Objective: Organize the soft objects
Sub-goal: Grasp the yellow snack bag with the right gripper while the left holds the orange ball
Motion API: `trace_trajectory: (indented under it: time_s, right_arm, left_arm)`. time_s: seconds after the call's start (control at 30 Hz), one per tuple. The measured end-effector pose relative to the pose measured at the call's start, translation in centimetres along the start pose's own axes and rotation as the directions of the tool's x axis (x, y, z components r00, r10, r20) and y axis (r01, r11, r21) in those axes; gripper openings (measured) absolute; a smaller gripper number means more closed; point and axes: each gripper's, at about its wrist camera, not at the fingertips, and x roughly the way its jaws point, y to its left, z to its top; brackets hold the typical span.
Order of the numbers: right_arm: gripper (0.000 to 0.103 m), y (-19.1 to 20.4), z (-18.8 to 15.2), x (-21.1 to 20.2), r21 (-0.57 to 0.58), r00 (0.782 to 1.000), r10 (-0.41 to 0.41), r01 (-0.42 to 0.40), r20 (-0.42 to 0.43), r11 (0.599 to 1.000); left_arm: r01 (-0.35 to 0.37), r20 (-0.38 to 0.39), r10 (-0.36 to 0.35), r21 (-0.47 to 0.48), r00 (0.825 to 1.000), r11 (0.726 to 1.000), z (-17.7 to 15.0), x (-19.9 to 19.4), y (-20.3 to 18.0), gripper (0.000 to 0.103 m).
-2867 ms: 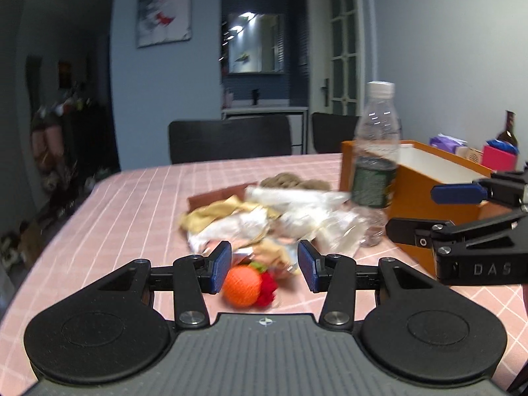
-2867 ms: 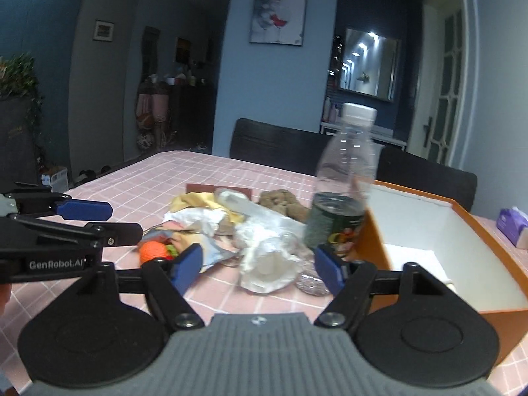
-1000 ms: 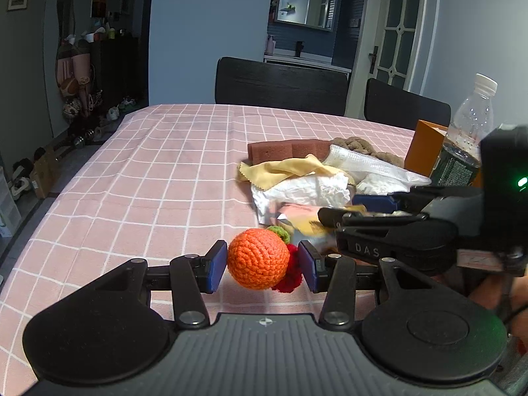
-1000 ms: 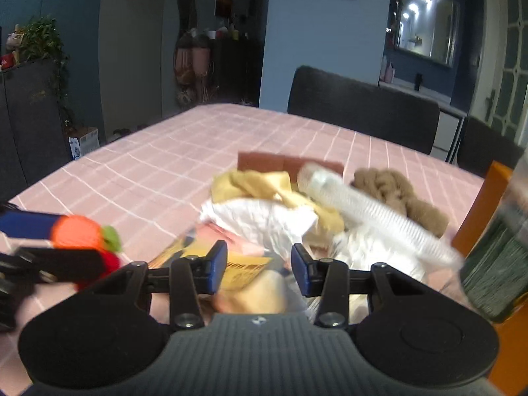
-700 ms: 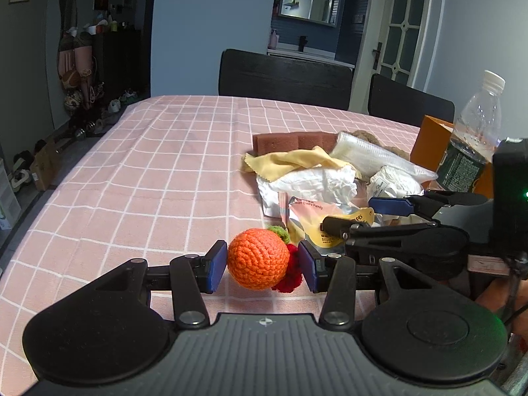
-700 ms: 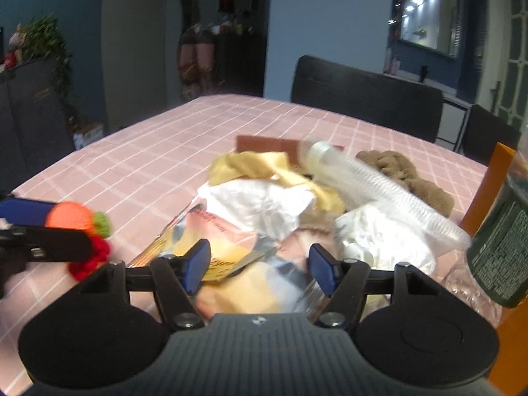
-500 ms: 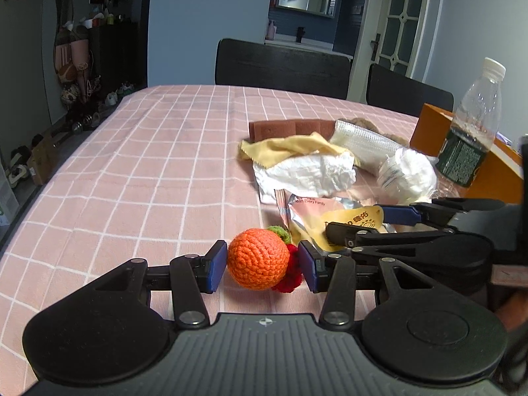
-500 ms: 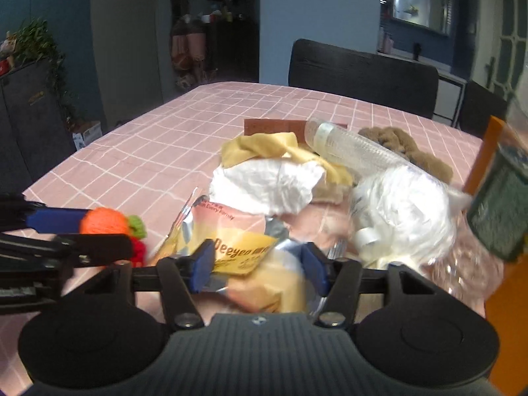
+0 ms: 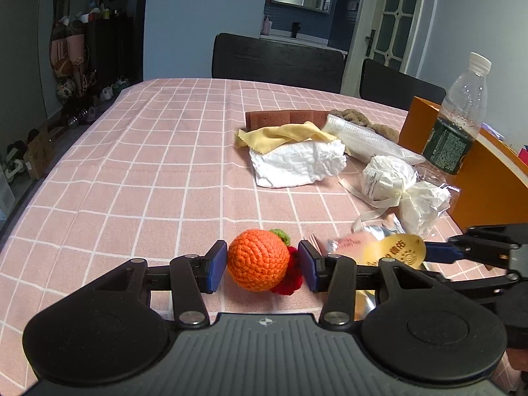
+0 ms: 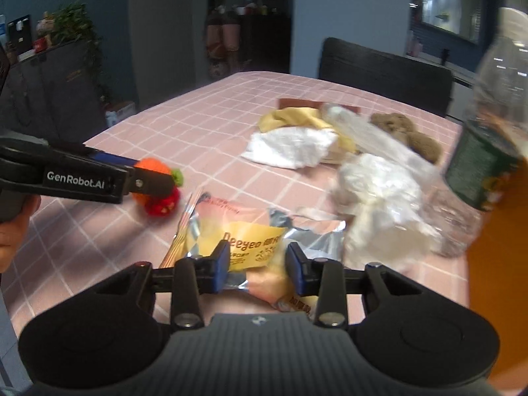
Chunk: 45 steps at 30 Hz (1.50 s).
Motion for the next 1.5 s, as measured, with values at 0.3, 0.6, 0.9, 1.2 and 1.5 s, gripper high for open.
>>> trace_trajectory:
  time_s: [0.3, 0.6, 0.9, 1.2, 1.5]
  right_arm:
    - [0.080, -3.1, -2.0, -1.6, 0.324, 0.996, -0.076, 0.083, -0.037, 0.942]
    - [0.080, -4.5, -4.4, -3.4, 0.577, 0.999, -0.034, 0.038, -0.017, 0.816]
    - [0.058, -4.2, -3.0, -1.6, 0.691, 0.976, -0.218, 0.163, -0.008, 0.704]
    - [0.021, -3.5, -3.5, -1.5, 0.634, 0.971, -0.237, 0.165, 0.030, 0.755]
    - [0.010, -3.6, -3.5, -3.8, 0.592, 0.983, -0.177, 0.112, 0.052, 0.798]
  left_arm:
    - [0.048, -0.043, -0.047, 0.042, 0.998, 0.998, -1.0, 0.4, -2.7, 0.053]
    - [0.154, -0.093, -0.147, 0.069, 0.985, 0.986, -2.0, 0.1, -5.1, 0.053]
    - [0.154, -0.103, -0.145, 0.092, 0.984, 0.984, -2.0, 0.1, -5.8, 0.053]
    - [0.126, -0.100, -0.119, 0.068, 0.988, 0.990, -2.0, -0.2, -4.9, 0.053]
    - [0.090, -0.066, -0.086, 0.065, 0.994, 0.994, -1.7, -1.6, -4.8, 0.053]
